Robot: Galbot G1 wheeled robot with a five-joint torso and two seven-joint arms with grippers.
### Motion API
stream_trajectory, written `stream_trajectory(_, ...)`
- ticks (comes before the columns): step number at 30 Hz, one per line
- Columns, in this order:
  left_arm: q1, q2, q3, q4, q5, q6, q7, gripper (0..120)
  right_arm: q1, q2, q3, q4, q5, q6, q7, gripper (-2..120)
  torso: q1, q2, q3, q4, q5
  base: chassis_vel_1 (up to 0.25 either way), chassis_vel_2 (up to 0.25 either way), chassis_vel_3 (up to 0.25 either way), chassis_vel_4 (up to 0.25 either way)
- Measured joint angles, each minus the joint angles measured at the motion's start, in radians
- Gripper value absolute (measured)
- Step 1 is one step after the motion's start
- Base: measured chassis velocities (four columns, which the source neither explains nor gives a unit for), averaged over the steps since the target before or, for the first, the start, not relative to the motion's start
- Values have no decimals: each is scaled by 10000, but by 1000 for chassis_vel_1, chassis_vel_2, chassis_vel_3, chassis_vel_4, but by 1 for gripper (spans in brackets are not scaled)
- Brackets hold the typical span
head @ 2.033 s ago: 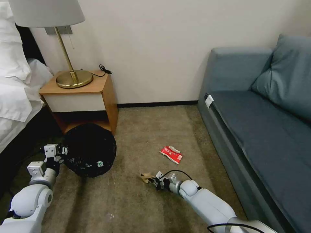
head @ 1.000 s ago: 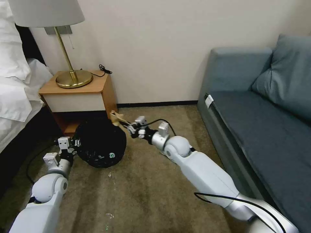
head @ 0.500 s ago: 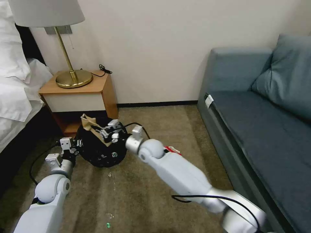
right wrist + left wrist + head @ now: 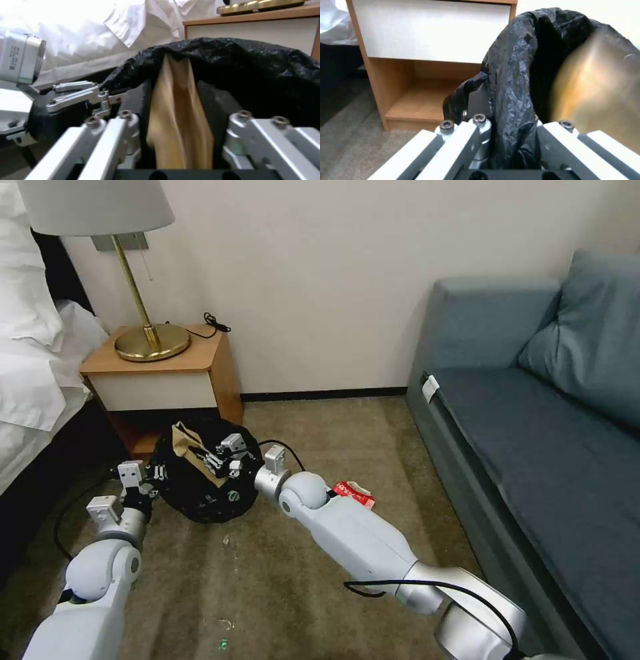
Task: Pick up the trash bin, then pick up the garbage on the floor and place it into the trash bin.
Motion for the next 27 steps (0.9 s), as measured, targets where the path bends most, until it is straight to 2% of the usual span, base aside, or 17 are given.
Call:
stream_trajectory(1,0,11,-10,17,1,0,0,4,-28,-23,-6,51,3,-34,-1,44,0,0,0,0,0,0,0,0,0)
stream_trajectory(2,0,11,-10,17,1,0,0,4,-28,-23,-6,51,3,-34,-1,44,0,0,0,0,0,0,0,0,0)
stream_trajectory(5,-3,58,-86,83,1,-6,-7,4,-106,-50,-79,113,-11,-100,-17,60,0,0,0,1,0,0,0,0,0)
stream_trajectory(6,-3,58,-86,83,1,-6,-7,4,-106,-50,-79,113,-11,-100,-17,60,0,0,0,1,0,0,0,0,0)
stream_trajectory(8,-5,71,-128,107,1,-17,-9,4,-121,-53,-63,164,-59,-124,14,72,0,0,0,2,0,0,0,0,0)
stream_trajectory(9,-5,71,-128,107,1,-17,-9,4,-121,-53,-63,164,-59,-124,14,72,0,0,0,2,0,0,0,0,0)
stream_trajectory(10,-5,80,-155,112,1,-23,-8,4,-112,-79,40,174,-84,-136,64,77,0,0,0,3,1,0,0,0,0)
stream_trajectory(11,-5,96,-182,118,1,-29,-9,4,-45,-125,230,98,-92,-144,134,83,0,0,0,2,1,0,0,0,0)
stream_trajectory(12,-5,96,-182,118,1,-29,-9,4,-45,-125,230,98,-92,-144,134,83,0,0,0,2,1,0,0,0,0)
stream_trajectory(16,6,186,-300,172,17,-39,-16,4,247,-354,824,-576,-85,-108,188,99,0,0,0,1,2,0,0,0,0)
stream_trajectory(19,10,217,-342,198,20,-45,-28,4,361,-423,973,-865,-85,-60,187,99,0,0,0,1,2,0,0,0,0)
stream_trajectory(22,13,357,-491,363,34,-145,-57,4,1068,-523,1567,-2854,-551,329,109,100,0,0,0,0,1,0,0,0,0)
stream_trajectory(23,13,357,-491,363,34,-145,-57,4,1068,-523,1567,-2854,-551,329,109,100,0,0,0,0,1,0,0,0,0)
stream_trajectory(26,-2,411,-513,404,43,-180,-52,4,1484,-288,2141,-4588,-1382,543,148,100,0,0,1,0,2,0,0,0,0)
stream_trajectory(27,-2,411,-513,404,43,-180,-52,4,1484,-288,2141,-4588,-1382,543,148,100,0,0,1,0,2,0,0,0,0)
